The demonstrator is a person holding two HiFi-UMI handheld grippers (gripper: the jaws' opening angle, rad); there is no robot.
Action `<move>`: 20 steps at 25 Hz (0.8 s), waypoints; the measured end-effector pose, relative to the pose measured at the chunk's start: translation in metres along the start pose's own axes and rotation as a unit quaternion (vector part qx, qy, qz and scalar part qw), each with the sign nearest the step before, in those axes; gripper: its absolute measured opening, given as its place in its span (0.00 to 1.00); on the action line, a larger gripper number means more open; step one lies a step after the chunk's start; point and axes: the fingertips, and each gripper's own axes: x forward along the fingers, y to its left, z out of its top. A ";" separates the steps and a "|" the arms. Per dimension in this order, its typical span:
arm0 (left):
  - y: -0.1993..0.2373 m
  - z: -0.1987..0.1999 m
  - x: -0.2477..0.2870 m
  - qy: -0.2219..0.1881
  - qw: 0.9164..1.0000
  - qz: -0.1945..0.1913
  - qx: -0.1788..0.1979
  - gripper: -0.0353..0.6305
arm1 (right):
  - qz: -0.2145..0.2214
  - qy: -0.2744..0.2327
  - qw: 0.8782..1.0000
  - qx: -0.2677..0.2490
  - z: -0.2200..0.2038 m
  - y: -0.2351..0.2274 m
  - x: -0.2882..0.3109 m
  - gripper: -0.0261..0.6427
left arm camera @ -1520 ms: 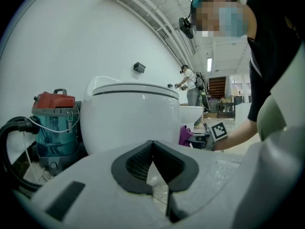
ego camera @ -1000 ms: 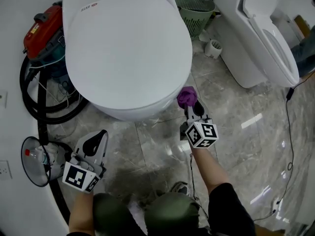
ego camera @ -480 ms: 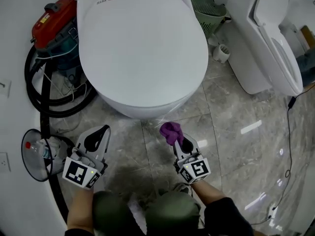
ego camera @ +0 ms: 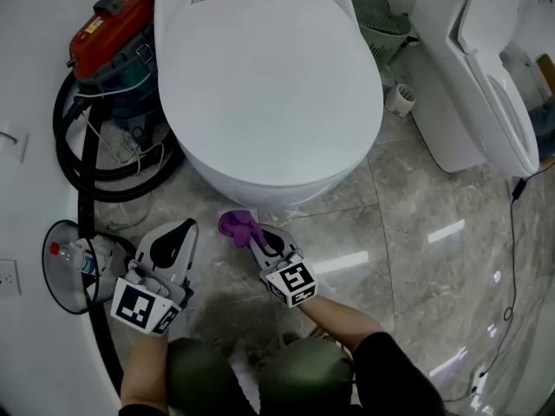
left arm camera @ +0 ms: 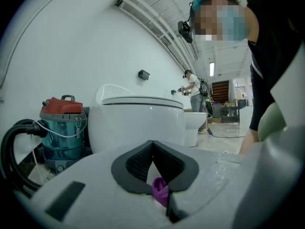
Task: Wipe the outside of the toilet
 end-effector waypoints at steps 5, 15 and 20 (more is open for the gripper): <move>-0.003 -0.003 0.003 0.005 1.000 -0.006 0.000 0.06 | -0.029 0.020 0.999 -0.003 -0.009 -0.022 0.014 0.11; -0.017 -0.021 0.021 0.028 0.999 -0.029 -0.004 0.06 | -0.111 0.015 0.994 0.019 -0.009 -0.104 -0.052 0.11; -0.024 -0.030 0.029 0.041 0.998 -0.042 -0.008 0.06 | -0.165 0.011 0.986 0.016 -0.001 -0.161 -0.083 0.11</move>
